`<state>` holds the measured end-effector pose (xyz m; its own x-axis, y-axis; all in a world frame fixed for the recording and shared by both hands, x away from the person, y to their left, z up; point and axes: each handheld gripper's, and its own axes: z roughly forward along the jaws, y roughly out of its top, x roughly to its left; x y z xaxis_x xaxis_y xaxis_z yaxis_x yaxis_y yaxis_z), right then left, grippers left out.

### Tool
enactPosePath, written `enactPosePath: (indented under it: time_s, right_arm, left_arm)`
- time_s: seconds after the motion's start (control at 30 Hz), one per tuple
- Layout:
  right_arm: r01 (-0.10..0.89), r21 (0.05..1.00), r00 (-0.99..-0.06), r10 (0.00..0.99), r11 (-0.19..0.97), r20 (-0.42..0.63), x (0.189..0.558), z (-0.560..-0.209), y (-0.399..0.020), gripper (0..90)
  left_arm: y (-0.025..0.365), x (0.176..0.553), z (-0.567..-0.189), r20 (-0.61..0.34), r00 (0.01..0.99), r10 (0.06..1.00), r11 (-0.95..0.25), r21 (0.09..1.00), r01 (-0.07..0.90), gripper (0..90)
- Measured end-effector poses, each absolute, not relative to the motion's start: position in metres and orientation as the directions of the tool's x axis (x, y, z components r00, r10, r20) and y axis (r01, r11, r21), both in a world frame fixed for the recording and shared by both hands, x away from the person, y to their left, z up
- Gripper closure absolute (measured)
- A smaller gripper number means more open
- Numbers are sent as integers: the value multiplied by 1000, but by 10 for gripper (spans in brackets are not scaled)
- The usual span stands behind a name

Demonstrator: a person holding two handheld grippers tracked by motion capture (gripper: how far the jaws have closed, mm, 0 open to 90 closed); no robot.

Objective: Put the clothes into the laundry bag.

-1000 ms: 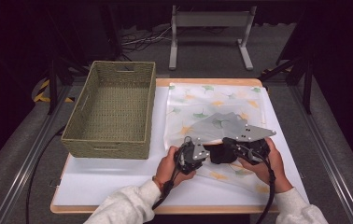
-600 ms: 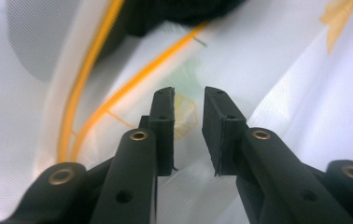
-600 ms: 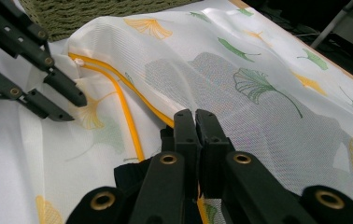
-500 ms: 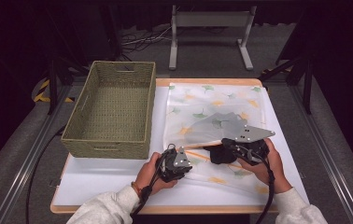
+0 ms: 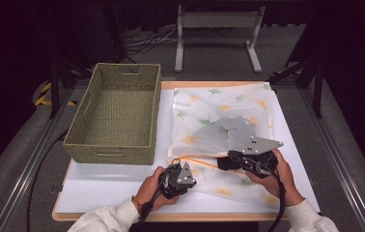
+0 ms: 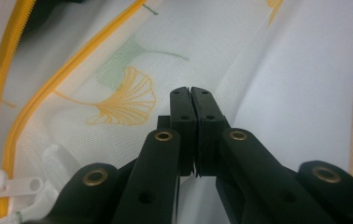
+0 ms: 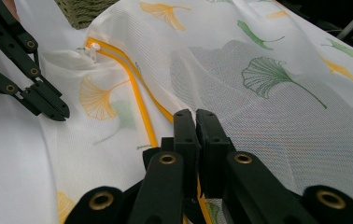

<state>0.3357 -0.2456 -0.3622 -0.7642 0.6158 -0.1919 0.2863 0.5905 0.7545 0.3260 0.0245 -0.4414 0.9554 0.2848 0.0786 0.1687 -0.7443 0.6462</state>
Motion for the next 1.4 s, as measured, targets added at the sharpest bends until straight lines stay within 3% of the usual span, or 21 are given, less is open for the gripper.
enactPosePath:
  time_s: [0.3,0.7,1.03,1.2,1.4]
  right_arm:
    - [283,753,-755,622,594,-208,336,-366,-248,875]
    - [270,758,-740,632,594,-232,341,-367,-249,900]
    - [264,765,-731,639,587,-238,341,-364,-253,900]
    - [267,763,-731,640,589,-238,341,-364,-253,900]
    - [276,761,-728,644,588,-234,342,-365,-256,900]
  left_arm:
    - [19,328,-433,100,948,303,-686,713,144,800]
    - [-53,349,-422,179,951,250,-668,743,35,751]
    - [-83,369,-440,122,950,287,-654,750,102,785]
    - [-90,377,-448,170,909,380,-650,749,132,882]
    - [-92,387,-450,160,883,441,-630,756,178,896]
